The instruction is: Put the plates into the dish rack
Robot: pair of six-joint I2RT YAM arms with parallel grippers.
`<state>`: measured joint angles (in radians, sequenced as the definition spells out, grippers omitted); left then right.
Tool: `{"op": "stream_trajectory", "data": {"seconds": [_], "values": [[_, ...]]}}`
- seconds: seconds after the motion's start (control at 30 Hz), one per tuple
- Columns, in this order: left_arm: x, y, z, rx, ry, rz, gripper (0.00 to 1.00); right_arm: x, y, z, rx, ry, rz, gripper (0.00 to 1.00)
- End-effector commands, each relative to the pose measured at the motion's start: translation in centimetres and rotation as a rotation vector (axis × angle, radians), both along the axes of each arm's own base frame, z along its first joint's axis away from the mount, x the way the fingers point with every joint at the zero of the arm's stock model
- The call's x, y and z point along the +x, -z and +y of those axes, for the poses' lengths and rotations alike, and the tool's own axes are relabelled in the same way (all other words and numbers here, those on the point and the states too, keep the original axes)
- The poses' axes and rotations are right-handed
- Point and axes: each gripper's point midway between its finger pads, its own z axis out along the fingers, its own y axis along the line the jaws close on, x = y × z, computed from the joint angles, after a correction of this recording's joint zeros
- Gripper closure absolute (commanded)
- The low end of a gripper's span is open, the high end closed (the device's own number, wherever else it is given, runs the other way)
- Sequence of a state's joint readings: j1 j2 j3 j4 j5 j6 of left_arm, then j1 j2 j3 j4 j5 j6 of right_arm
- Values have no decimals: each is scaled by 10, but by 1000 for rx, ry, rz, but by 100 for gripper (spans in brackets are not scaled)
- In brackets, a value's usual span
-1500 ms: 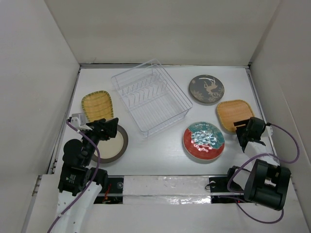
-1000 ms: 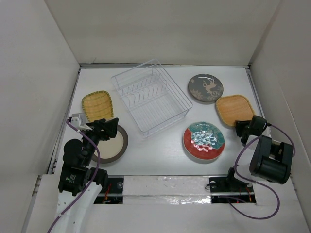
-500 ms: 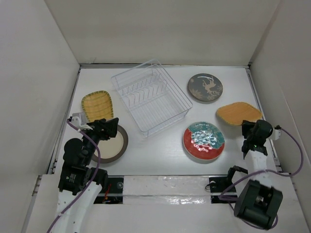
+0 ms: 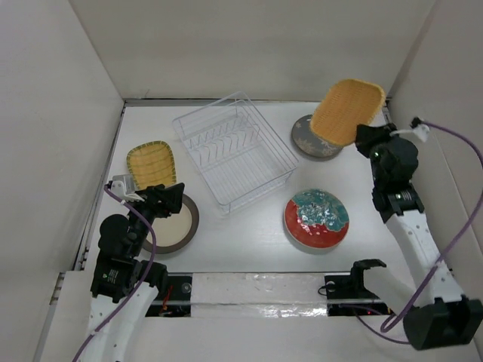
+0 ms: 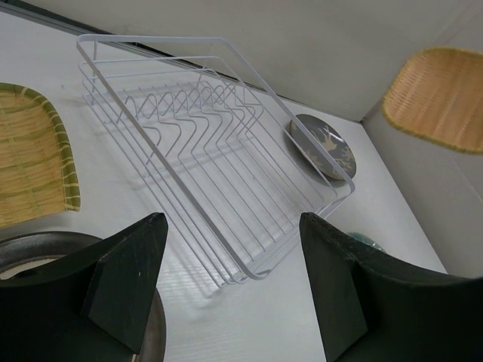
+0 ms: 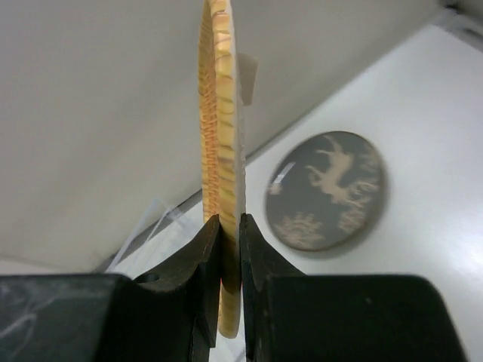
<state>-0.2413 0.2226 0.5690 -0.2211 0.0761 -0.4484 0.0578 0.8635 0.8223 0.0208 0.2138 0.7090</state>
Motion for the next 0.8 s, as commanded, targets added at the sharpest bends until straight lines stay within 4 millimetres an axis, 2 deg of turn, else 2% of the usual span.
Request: {"op": "stream_trajectory", "data": {"seconds": [0.0,0.03,0.07,0.1,0.17,0.2,0.23,0.27,0.3,0.33,0.4,0.43,0.47,0.5,0.53,0.57,0.6,0.73,0.77], "values": [[4,-9,-4,0,15,-34,32,28,-85,79,-194,-242,-215,100],[5,-9,-4,0,15,-33,32,37,-87,99,-232,-286,-216,100],[5,-8,-4,1,15,-30,32,61,-68,117,-310,-306,-166,100],[5,-7,-4,2,15,-25,32,64,-92,145,-333,-345,-225,100],[6,-5,-4,5,14,-20,32,83,-95,175,-450,-393,-251,100],[7,-5,-4,6,12,-17,32,104,-97,195,-484,-409,-260,100],[7,-4,-4,7,12,-12,32,111,-98,213,-517,-440,-267,100],[8,-3,-4,9,14,-10,32,123,-97,218,-577,-440,-268,100],[8,-3,-4,10,12,-8,32,144,-71,234,-613,-467,-216,100],[9,-2,-5,10,14,-5,32,152,-100,238,-616,-449,-264,100],[10,-1,-4,12,11,1,32,169,-95,247,-657,-461,-236,100],[11,0,-4,13,9,5,32,185,-81,252,-689,-453,-216,100],[11,0,-4,13,6,7,32,189,-96,252,-713,-434,-247,100],[11,0,-4,14,8,8,32,194,-92,254,-728,-439,-233,100],[12,1,-4,14,6,10,32,203,-79,257,-741,-442,-203,100],[12,2,-3,15,2,13,32,201,-94,261,-749,-436,-222,100],[13,2,-3,15,0,14,32,202,-90,259,-764,-437,-199,100],[14,3,-4,17,3,20,32,198,-99,258,-767,-438,-208,100],[15,4,-4,18,3,25,32,201,-94,260,-776,-448,-196,100]]}}
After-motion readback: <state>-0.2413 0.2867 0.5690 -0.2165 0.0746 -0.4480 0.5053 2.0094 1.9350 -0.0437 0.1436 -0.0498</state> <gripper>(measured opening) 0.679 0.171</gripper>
